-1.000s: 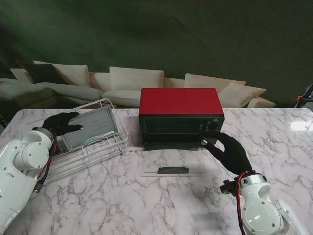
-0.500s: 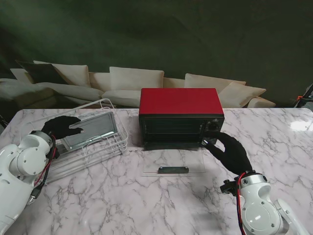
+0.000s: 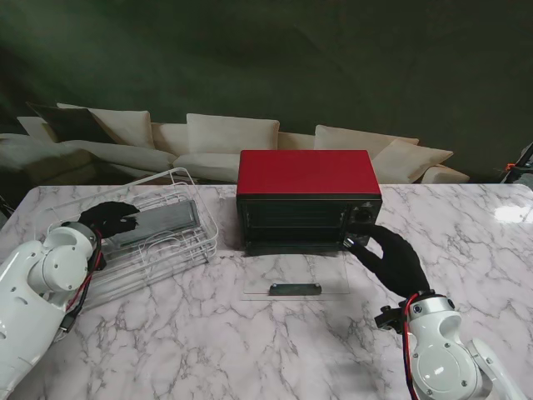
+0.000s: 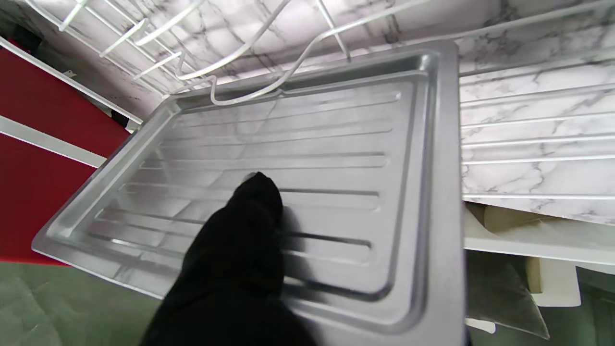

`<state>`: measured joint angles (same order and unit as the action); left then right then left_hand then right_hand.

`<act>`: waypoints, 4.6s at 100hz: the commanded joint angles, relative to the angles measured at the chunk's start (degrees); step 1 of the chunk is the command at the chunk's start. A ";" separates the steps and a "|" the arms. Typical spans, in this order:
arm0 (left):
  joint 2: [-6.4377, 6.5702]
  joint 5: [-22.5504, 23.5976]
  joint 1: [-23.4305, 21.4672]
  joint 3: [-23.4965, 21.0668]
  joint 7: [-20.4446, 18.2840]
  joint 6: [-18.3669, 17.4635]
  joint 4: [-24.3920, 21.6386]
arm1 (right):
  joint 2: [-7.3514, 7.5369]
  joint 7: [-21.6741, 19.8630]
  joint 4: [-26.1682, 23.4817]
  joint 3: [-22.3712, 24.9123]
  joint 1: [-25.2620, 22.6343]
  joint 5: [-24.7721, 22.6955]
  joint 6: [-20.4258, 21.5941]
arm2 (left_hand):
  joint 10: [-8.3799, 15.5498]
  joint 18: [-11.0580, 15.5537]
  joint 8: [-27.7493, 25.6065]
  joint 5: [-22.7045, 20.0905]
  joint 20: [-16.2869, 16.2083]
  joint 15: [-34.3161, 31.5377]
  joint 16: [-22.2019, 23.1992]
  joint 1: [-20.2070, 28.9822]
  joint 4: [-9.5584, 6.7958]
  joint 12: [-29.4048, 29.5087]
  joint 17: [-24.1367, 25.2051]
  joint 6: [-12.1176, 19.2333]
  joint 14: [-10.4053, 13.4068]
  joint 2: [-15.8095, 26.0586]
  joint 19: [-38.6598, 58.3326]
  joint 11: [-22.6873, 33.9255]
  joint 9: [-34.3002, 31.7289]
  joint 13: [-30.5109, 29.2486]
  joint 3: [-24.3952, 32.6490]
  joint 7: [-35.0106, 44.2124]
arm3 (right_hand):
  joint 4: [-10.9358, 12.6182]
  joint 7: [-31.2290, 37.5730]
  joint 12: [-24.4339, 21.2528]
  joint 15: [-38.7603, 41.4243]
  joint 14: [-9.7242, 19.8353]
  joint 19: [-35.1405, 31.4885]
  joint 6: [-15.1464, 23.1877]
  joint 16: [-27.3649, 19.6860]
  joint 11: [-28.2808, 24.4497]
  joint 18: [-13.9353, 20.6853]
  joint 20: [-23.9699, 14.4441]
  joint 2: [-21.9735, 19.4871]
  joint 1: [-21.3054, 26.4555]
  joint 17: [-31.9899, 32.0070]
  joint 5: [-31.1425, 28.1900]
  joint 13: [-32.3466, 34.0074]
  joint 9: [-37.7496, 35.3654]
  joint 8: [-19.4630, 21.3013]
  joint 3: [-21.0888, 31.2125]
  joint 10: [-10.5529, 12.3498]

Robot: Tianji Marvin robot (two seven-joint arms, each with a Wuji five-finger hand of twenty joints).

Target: Slide the trays into the oven

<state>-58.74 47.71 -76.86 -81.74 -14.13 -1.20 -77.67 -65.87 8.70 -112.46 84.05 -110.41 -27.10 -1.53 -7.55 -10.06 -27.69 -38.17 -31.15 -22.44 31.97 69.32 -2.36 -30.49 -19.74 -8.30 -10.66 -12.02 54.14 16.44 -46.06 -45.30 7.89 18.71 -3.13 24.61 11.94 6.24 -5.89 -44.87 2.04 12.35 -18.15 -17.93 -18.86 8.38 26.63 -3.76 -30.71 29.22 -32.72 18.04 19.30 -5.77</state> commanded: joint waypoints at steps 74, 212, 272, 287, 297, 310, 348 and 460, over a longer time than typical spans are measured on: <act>-0.66 -3.82 -5.16 -7.31 -1.51 -3.02 -10.02 | -0.31 0.78 0.18 -0.01 -0.41 0.10 -0.41 | -3.83 0.70 -4.19 -11.95 1.97 -8.21 -0.14 4.64 4.18 -2.88 -13.81 2.63 -3.42 -1.85 11.47 1.35 -13.18 -13.75 9.17 16.97 | 1.62 -1.47 0.47 -0.50 -0.20 0.87 -0.44 0.69 -0.64 0.49 -1.24 -0.59 0.49 0.40 -0.68 0.36 -0.73 1.15 -1.67 -0.20; -0.17 -21.23 -17.93 -10.00 -7.82 -19.71 -36.95 | -0.11 1.05 0.21 -2.60 3.68 1.15 9.08 | -3.43 1.22 -5.73 -10.73 3.00 -7.68 -0.67 4.64 3.43 -2.23 -12.69 2.91 -2.39 -0.68 10.03 1.19 -12.22 -12.79 7.80 15.29 | -1.86 -3.18 -3.16 -2.60 1.92 1.61 -8.37 -2.05 4.76 5.78 -1.45 20.30 -10.21 0.28 22.70 -7.84 23.08 -4.98 12.35 0.19; -0.23 -22.90 -9.07 3.84 -9.29 -14.03 -34.10 | 0.39 -3.25 4.19 -9.16 11.13 5.02 7.93 | -3.85 1.32 -6.25 -10.47 2.87 -7.86 -0.38 4.64 3.37 -2.05 -12.74 2.96 -2.35 -0.57 10.27 1.45 -12.06 -12.86 7.64 15.16 | -2.08 -1.83 0.85 -0.50 2.36 -2.17 -9.73 -2.48 -3.75 7.91 0.91 21.53 -10.01 -0.56 19.42 -6.68 22.54 -3.38 14.10 -0.83; -0.23 -22.61 -8.14 4.77 -9.44 -13.33 -33.21 | 0.38 -3.33 4.63 -10.27 11.55 5.49 8.45 | -3.90 1.28 -6.28 -10.53 2.86 -7.84 -0.38 4.65 3.36 -1.95 -12.76 2.95 -2.33 -0.60 10.31 1.49 -12.12 -12.87 7.64 15.16 | -2.31 -0.74 2.43 1.71 2.09 -5.23 -10.27 -1.53 -7.95 8.32 0.83 21.55 -9.67 -2.55 18.09 -4.51 22.10 -2.21 14.74 -1.20; -0.32 -22.73 -7.74 5.04 -9.27 -12.89 -32.48 | 0.48 -4.08 4.75 -10.72 11.67 6.23 8.42 | -3.83 1.27 -6.32 -10.53 2.87 -7.87 -0.36 4.64 3.33 -1.97 -12.71 2.90 -2.41 -0.56 10.30 1.56 -12.11 -12.91 7.68 15.17 | -2.37 0.31 3.26 4.27 1.62 -8.62 -11.02 -0.26 -10.36 8.86 0.24 21.83 -9.04 -5.17 16.64 -2.08 20.66 -1.01 14.79 -1.91; -0.48 -23.20 -7.47 5.32 -8.78 -12.38 -32.15 | 0.66 -5.51 5.11 -11.62 12.07 7.72 8.38 | -4.07 1.17 -6.34 -10.54 2.83 -7.92 -0.32 4.64 3.35 -1.93 -12.68 2.92 -2.46 -0.65 10.35 1.59 -12.12 -12.89 7.70 15.16 | -2.38 1.90 4.69 8.66 0.95 -12.96 -11.91 2.05 -13.92 9.23 -0.43 22.48 -7.13 -8.64 14.81 1.06 18.62 1.12 15.31 -2.77; -0.50 -23.99 -5.73 7.71 -9.20 -11.44 -31.44 | 0.50 -6.63 6.00 -14.09 13.35 11.86 8.10 | -2.93 1.17 -6.36 -10.43 2.82 -7.94 -0.32 4.64 3.32 -2.17 -12.72 2.95 -2.43 -0.54 10.40 1.76 -12.14 -12.88 7.59 15.05 | -3.53 7.62 8.00 19.21 0.45 -20.82 -11.69 7.90 -22.09 8.66 -2.49 16.20 0.42 -17.17 9.35 9.05 12.66 6.93 26.96 -4.78; -0.90 -25.43 -0.53 14.34 -9.21 -8.40 -26.94 | -1.65 -3.57 3.58 -15.23 10.37 26.03 0.38 | -2.55 -0.49 -1.45 -0.98 2.86 -1.48 -1.63 0.89 -0.49 6.98 -1.92 1.90 -3.21 2.71 2.57 -0.06 -0.83 -1.72 -5.46 4.52 | -10.44 33.85 23.23 60.76 1.73 -46.47 -0.63 24.00 -36.71 -4.18 -14.58 20.44 22.27 -59.46 -16.53 46.20 -31.21 7.50 39.47 -8.35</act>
<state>-58.91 22.62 -77.87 -68.27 -22.43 -9.54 -104.64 -66.91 6.21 -107.88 69.55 -99.54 -0.65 -0.79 -9.82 -11.88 -29.98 -41.01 -28.56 -26.03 31.26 68.38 0.58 -27.08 -23.89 -9.12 -12.76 -17.70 58.96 17.24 -50.27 -49.31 2.25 26.07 -13.43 55.19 33.62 46.71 -11.36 -88.36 -4.42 31.25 -50.07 -21.22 -32.39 30.70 45.98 -60.78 -44.29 66.44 -60.96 22.84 54.37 -13.80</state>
